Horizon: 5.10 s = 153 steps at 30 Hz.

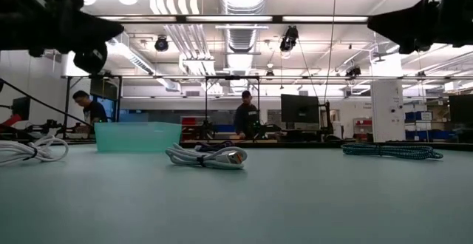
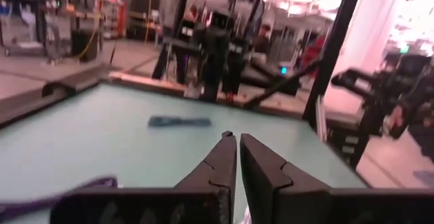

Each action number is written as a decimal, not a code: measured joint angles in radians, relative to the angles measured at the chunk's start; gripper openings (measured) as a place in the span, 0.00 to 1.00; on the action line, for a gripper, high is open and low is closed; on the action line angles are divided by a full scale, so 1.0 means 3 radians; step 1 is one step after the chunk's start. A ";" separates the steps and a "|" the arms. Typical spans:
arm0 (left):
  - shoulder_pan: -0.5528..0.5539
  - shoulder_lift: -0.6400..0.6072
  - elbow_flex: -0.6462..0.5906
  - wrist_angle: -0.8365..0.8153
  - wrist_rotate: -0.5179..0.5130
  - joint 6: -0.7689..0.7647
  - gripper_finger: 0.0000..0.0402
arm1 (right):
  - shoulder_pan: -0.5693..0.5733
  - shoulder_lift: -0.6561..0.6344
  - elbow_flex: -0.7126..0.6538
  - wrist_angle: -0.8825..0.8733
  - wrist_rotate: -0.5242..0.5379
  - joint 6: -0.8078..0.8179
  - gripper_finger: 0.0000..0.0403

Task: Pick and place USB-C Cables
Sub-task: Put the blue charger cable into the blue bin

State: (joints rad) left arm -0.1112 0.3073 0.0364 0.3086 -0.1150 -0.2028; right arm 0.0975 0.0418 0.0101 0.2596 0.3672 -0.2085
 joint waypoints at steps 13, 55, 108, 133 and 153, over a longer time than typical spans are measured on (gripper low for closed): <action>-0.0001 0.0007 0.0000 0.0419 -0.0003 0.0023 0.01 | 0.0001 0.0001 0.0000 0.0028 0.0001 -0.0034 0.29; -0.0001 0.0380 -0.0001 0.1567 -0.0426 0.0547 0.01 | 0.0000 0.1108 0.0661 0.0835 0.0044 0.0551 0.14; 0.0000 0.0381 -0.0002 0.1563 -0.0896 0.0547 0.01 | -0.0849 0.3618 0.2188 -0.3516 -0.0776 0.3168 0.07; 0.0000 0.0406 -0.0003 0.1568 -0.0896 0.0523 0.01 | -0.0851 0.4058 0.2186 -0.3021 -0.0797 0.3224 0.50; -0.0001 0.0407 -0.0003 0.1585 -0.0895 0.0523 0.01 | -0.0848 0.4400 0.2191 -0.2996 -0.0811 0.3219 0.27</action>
State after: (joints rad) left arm -0.1116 0.4294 0.0357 0.7840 -0.3836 -0.0460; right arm -0.1570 1.3617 0.6674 -0.6393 0.1239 0.7570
